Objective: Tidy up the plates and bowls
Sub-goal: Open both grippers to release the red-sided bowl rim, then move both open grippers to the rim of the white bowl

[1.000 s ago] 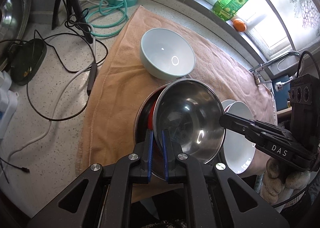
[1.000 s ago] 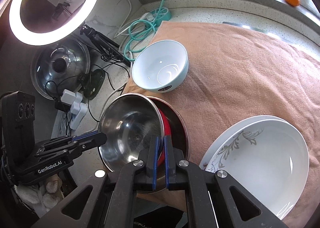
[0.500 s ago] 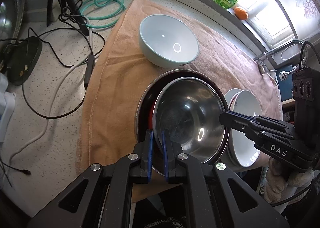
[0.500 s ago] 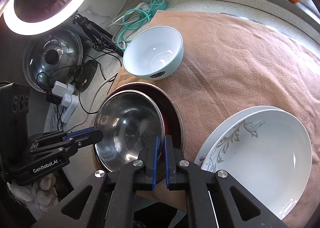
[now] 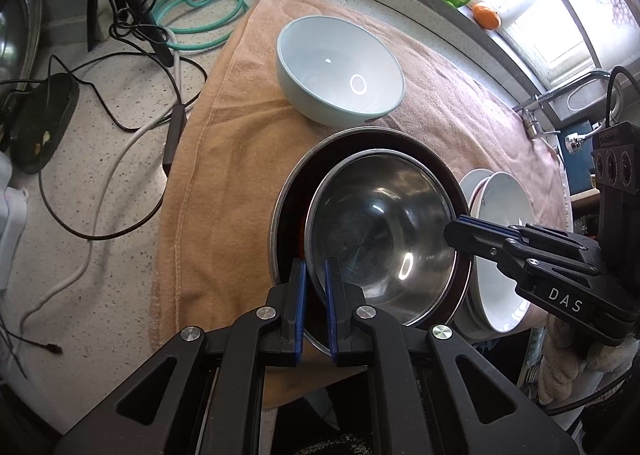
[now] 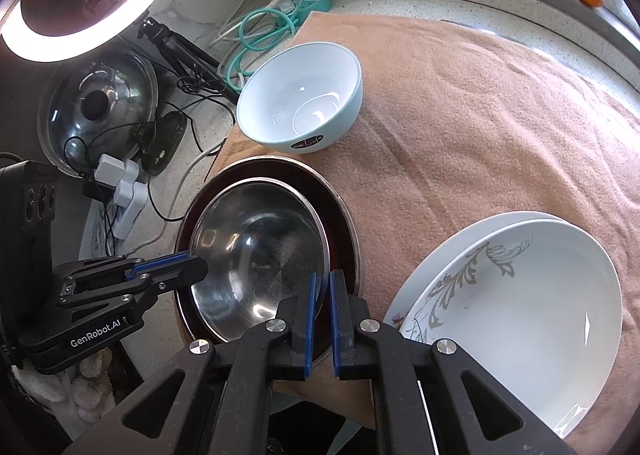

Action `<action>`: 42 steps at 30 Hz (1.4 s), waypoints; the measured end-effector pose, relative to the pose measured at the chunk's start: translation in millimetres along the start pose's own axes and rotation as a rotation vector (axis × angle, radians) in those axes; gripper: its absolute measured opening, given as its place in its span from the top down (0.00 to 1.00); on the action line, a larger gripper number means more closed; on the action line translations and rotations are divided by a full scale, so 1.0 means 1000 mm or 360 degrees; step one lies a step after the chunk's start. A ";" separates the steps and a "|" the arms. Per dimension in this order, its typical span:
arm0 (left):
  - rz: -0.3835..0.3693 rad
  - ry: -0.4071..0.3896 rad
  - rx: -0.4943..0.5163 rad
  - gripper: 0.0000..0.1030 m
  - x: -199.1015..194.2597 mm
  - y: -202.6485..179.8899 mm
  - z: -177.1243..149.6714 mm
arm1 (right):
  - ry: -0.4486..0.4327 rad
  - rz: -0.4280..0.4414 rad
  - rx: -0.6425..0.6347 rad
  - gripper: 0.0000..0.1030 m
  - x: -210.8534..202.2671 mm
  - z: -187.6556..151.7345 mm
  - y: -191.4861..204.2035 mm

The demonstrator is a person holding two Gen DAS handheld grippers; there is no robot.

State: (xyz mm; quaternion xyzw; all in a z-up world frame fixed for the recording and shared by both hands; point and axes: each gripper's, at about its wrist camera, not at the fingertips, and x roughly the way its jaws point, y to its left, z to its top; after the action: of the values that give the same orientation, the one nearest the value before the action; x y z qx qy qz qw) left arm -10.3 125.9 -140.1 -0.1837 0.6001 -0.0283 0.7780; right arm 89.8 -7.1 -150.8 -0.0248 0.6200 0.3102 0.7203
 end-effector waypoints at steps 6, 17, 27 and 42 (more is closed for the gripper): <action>-0.0002 0.0014 0.0010 0.93 0.001 0.000 0.002 | 0.0000 -0.0033 -0.0023 0.92 0.001 0.002 0.004; -0.0004 0.0005 0.0002 0.90 -0.002 0.003 0.004 | -0.0021 -0.0045 -0.0069 0.89 -0.008 0.005 0.009; -0.0041 -0.0062 -0.0035 0.90 -0.017 0.007 0.016 | -0.0116 0.0039 -0.0052 0.89 -0.029 0.012 0.010; -0.0072 -0.0205 -0.0149 0.90 -0.035 0.024 0.049 | -0.0288 0.0085 0.0076 0.88 -0.048 0.053 -0.012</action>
State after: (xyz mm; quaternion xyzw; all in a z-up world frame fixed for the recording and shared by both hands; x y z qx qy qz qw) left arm 22.1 170.2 -104.8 -0.2350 0.5451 -0.0059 0.8048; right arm 140.0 -14.8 -99.5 0.0371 0.5600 0.3156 0.7651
